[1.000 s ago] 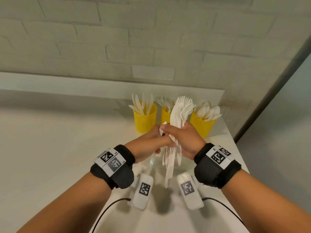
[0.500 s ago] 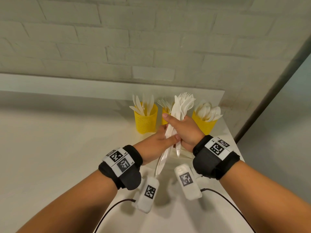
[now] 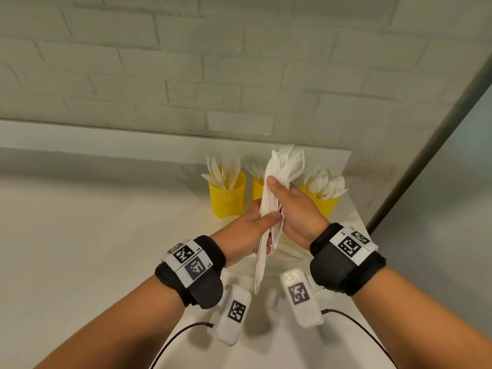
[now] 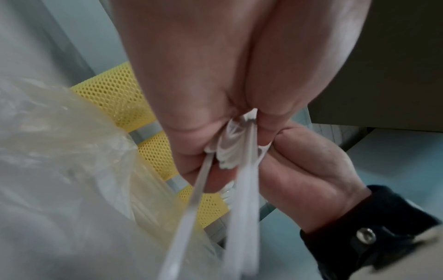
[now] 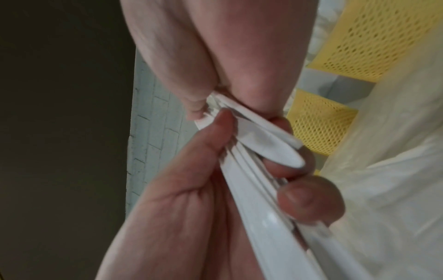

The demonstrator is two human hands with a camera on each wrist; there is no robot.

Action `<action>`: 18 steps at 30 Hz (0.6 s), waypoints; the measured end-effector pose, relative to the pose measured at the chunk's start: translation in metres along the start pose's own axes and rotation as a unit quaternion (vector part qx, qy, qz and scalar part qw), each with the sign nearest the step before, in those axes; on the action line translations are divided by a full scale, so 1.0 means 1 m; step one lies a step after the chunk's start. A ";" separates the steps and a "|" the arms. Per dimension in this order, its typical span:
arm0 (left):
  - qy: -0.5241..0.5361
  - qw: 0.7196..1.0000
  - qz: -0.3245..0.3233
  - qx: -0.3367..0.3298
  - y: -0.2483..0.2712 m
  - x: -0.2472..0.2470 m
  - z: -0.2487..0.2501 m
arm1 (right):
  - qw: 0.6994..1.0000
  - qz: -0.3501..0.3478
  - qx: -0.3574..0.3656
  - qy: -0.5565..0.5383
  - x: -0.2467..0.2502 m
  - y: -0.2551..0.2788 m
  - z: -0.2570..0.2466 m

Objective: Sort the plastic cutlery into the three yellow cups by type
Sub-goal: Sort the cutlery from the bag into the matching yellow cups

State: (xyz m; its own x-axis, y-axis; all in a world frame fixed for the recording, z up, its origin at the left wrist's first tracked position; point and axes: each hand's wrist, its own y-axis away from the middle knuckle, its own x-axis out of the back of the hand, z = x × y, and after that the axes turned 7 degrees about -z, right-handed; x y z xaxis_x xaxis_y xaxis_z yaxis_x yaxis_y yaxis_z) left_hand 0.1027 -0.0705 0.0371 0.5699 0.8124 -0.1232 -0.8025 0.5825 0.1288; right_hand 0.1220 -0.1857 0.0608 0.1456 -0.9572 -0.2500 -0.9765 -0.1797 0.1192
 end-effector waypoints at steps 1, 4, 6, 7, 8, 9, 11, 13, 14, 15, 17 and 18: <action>-0.013 1.000 0.004 -0.003 -0.001 -0.001 0.000 | 1.000 0.002 0.000 -0.001 0.000 0.000 0.000; -0.057 0.998 0.011 -0.031 -0.003 -0.004 0.002 | 1.000 0.007 0.006 -0.001 0.000 -0.001 0.000; -0.065 0.996 0.001 -0.065 -0.003 -0.006 0.003 | 1.000 0.000 -0.001 -0.012 0.001 -0.001 -0.002; -0.062 0.995 -0.002 -0.075 -0.003 -0.008 0.004 | 1.000 -0.005 -0.007 -0.017 0.001 -0.001 -0.002; -0.058 0.995 0.000 -0.082 -0.002 -0.009 0.005 | 1.000 -0.007 -0.012 -0.023 0.001 -0.002 -0.003; -0.057 0.995 0.005 -0.087 -0.001 -0.009 0.006 | 0.999 -0.007 -0.014 -0.029 0.002 -0.002 -0.003; -0.056 0.994 0.020 -0.093 -0.002 -0.008 0.003 | 0.998 -0.006 -0.018 -0.059 0.004 -0.002 -0.002; -0.040 0.995 0.032 -0.083 -0.003 -0.006 0.000 | 0.994 -0.014 -0.029 -0.102 0.007 -0.001 -0.002; -0.038 0.995 0.036 -0.080 -0.002 -0.004 -0.001 | 0.993 -0.018 -0.036 -0.113 0.008 -0.001 -0.001; -0.042 0.995 0.040 -0.076 -0.002 -0.004 -0.002 | 0.992 -0.021 -0.042 -0.114 0.010 0.000 -0.001; -0.049 0.995 0.049 -0.066 -0.002 -0.003 -0.005 | 0.993 -0.022 -0.049 -0.104 0.011 -0.001 0.000; -0.050 0.996 0.053 -0.059 -0.001 -0.003 -0.006 | 0.994 -0.017 -0.051 -0.098 0.010 -0.001 0.001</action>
State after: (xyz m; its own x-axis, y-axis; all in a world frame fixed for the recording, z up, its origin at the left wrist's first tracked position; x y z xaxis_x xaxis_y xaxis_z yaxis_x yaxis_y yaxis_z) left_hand 0.1008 -0.0734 0.0317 0.4908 0.8711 -0.0163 -0.8709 0.4910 0.0195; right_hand 0.1239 -0.1947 0.0569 0.1341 -0.8898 -0.4363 -0.9490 -0.2420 0.2019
